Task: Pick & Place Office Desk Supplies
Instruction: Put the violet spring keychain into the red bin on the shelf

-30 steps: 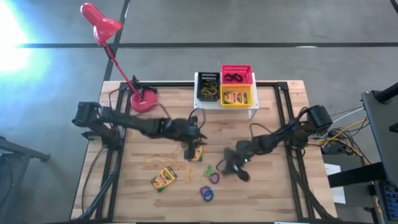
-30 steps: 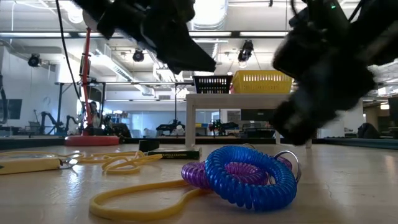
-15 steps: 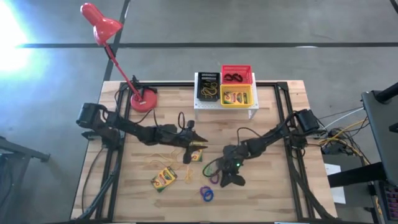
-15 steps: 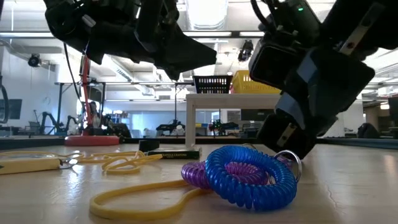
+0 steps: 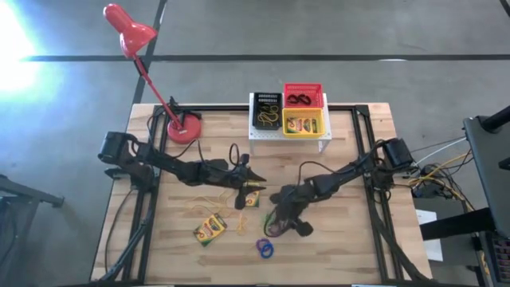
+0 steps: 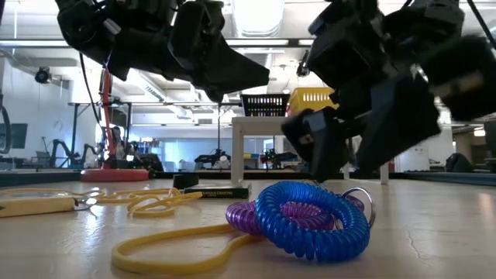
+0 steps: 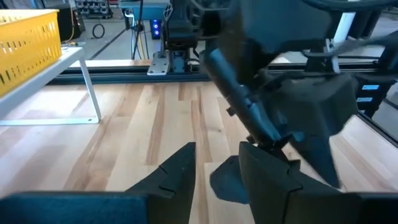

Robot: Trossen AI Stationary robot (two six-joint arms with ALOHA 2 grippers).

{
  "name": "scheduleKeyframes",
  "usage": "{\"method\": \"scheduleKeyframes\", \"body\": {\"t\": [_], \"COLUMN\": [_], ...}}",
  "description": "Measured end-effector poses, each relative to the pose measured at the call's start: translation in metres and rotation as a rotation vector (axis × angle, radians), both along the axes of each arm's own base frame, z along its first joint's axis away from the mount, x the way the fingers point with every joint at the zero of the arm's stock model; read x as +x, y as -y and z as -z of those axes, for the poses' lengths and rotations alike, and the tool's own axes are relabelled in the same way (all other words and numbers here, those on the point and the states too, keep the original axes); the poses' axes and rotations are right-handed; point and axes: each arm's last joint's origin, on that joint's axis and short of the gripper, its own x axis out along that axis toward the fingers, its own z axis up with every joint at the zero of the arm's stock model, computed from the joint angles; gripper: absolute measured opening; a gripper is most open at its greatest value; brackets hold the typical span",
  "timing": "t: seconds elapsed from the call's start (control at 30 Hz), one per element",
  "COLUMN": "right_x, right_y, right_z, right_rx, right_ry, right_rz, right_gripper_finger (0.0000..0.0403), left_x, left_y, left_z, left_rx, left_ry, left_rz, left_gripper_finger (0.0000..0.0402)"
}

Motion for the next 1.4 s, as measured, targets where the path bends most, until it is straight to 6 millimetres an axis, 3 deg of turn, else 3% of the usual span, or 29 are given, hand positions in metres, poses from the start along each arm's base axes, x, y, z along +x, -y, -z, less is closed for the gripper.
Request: {"method": "scheduleKeyframes", "body": {"t": [0.23,0.57,0.73,0.93,1.2,1.4], "right_x": [0.001,0.000,-0.004,-0.014,-0.059,-0.078], "right_y": [0.001,-0.002,-0.001,0.000,-0.004,0.003], "right_z": [0.004,0.013,0.016,0.016,-0.026,-0.084], "right_rx": [-0.268,-0.193,-0.207,-0.206,-0.184,-0.106], "right_ry": [0.091,0.031,-0.022,-0.169,-0.427,-0.181], "right_rz": [0.127,0.107,0.090,0.129,0.216,0.218], "right_gripper_finger": [0.0175,0.0144,0.0107,0.0027,0.0021,0.0021], "left_x": [0.000,0.000,-0.001,-0.001,-0.001,-0.001], "left_y": [0.000,0.000,-0.001,-0.001,-0.001,-0.002], "left_z": [0.001,0.002,0.002,0.002,0.002,0.002], "left_rx": [0.000,0.001,-0.007,-0.013,-0.012,0.000], "left_ry": [-0.008,-0.017,-0.021,-0.022,-0.025,-0.023], "left_rz": [-0.001,-0.013,-0.019,-0.023,-0.023,-0.073], "left_gripper_finger": [0.0129,0.0129,0.0129,0.0129,0.0129,0.0129]}}
